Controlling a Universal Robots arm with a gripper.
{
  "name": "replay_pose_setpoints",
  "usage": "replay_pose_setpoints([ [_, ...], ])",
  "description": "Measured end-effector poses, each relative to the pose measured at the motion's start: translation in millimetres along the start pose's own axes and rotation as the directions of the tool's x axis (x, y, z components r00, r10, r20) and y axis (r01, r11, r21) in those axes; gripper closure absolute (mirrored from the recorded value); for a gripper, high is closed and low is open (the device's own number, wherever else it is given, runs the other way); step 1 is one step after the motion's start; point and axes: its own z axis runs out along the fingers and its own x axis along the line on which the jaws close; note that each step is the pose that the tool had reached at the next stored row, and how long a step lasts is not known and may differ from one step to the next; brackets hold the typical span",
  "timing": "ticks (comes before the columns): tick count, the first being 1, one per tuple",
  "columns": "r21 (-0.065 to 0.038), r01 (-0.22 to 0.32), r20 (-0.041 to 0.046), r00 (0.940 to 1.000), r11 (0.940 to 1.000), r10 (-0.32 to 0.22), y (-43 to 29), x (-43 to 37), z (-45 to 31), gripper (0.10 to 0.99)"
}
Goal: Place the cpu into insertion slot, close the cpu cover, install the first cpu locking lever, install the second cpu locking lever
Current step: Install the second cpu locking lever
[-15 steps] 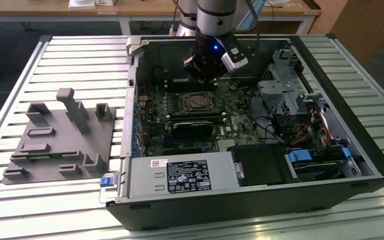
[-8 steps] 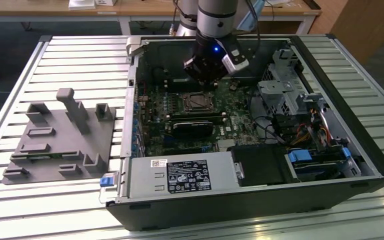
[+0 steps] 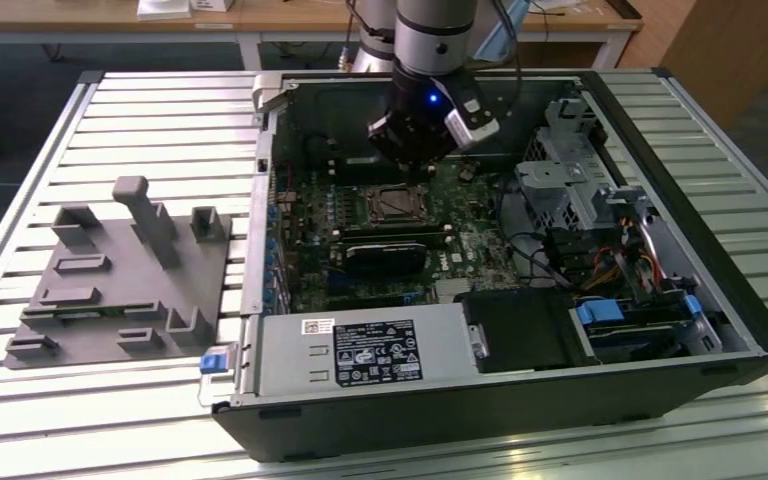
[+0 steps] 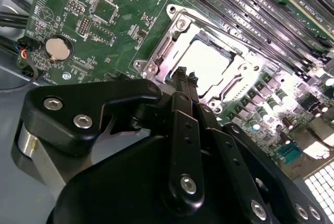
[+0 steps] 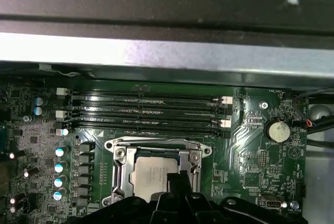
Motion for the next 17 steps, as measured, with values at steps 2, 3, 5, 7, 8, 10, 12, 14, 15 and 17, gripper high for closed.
replay_pose_setpoints([
  [2, 0.000, 0.000, 0.0001, 1.0000, 1.0000, 0.000, 0.1, 0.0, -2.7, 0.980],
  [3, 0.000, 0.000, 0.0000, 1.0000, 1.0000, 0.000, 0.1, 0.0, -4.5, 0.980],
  [5, 0.000, 0.000, 0.0000, 1.0000, 1.0000, 0.000, 0.1, 0.0, -8.4, 0.980],
  [7, 0.000, 0.000, 0.0000, 1.0000, 1.0000, 0.000, 0.2, 0.0, -12.2, 0.980],
  [8, 0.000, 0.000, -0.0001, 1.0000, 1.0000, 0.000, 0.2, 0.1, -13.8, 0.980],
  [10, 0.000, 0.000, 0.0001, 1.0000, 1.0000, 0.000, 0.1, 0.1, -14.8, 0.980],
  [12, 0.000, 0.000, 0.0000, 1.0000, 1.0000, 0.000, -0.5, 0.0, -14.8, 0.980],
  [14, 0.000, 0.000, 0.0000, 1.0000, 1.0000, 0.000, -1.8, 0.1, -14.9, 0.980],
  [15, 0.000, 0.000, 0.0000, 1.0000, 1.0000, 0.000, -2.8, 0.1, -14.9, 0.980],
  [17, 0.000, 0.000, 0.0000, 1.0000, 1.0000, 0.000, -4.8, 0.2, -14.9, 0.980],
])
